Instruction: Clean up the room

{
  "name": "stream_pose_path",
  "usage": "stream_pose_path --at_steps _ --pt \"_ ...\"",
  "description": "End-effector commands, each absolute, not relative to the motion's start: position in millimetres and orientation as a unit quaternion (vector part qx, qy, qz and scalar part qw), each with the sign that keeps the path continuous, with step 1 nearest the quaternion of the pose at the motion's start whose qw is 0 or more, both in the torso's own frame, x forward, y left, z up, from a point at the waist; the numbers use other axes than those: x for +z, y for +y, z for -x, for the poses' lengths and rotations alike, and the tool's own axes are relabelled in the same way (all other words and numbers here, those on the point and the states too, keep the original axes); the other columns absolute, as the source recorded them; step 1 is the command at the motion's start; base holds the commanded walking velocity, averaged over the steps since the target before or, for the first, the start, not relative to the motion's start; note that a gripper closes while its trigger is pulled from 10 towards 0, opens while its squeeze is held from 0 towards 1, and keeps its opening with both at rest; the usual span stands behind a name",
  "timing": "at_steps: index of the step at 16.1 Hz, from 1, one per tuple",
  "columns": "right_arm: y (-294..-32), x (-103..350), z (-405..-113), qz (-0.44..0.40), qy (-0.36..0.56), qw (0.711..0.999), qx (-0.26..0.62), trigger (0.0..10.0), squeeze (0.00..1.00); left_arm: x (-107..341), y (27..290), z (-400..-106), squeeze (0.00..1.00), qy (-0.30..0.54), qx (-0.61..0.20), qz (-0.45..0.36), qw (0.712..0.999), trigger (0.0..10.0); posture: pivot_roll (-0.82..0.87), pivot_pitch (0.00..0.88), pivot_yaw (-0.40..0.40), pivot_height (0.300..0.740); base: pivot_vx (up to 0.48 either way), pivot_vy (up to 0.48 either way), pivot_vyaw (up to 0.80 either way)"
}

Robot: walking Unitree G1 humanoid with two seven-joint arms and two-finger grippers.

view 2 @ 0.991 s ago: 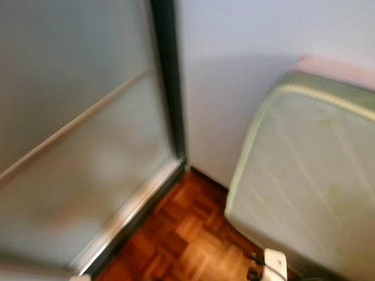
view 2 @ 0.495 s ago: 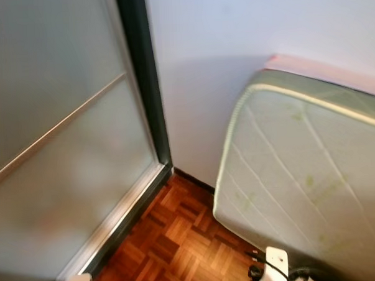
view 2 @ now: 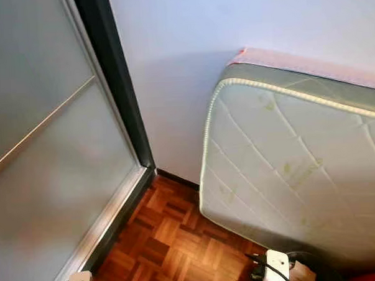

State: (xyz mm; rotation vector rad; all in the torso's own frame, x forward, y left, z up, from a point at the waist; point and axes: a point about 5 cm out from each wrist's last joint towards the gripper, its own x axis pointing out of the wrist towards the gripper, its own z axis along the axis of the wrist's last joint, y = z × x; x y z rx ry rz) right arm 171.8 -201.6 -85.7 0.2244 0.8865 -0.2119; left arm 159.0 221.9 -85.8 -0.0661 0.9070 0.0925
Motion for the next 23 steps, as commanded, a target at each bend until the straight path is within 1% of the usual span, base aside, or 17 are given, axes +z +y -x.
stream_pose_path --at_steps 1,2,23 --pt "-216.8 -61.7 -217.3 -0.125 0.417 0.895 -0.100 10.0 0.00 -47.1 181.2 -247.9 0.00 0.391 -0.021 -0.030 0.920 10.0 0.02 0.000 -0.011 0.740 0.000 -0.480 -0.77" --pt "-216.8 -61.5 -217.6 -0.125 0.417 0.895 -0.101 10.0 0.00 -47.5 181.4 -247.5 0.00 0.393 -0.013 -0.019 0.919 10.0 0.02 0.000 -0.010 0.740 0.000 0.000 -0.77" --pt "-216.1 -62.2 -217.2 -0.126 0.423 0.891 -0.106 10.0 0.00 -46.2 181.5 -248.9 0.00 0.390 -0.026 -0.024 0.920 10.0 0.02 0.000 -0.007 0.740 0.000 0.000 -0.77"
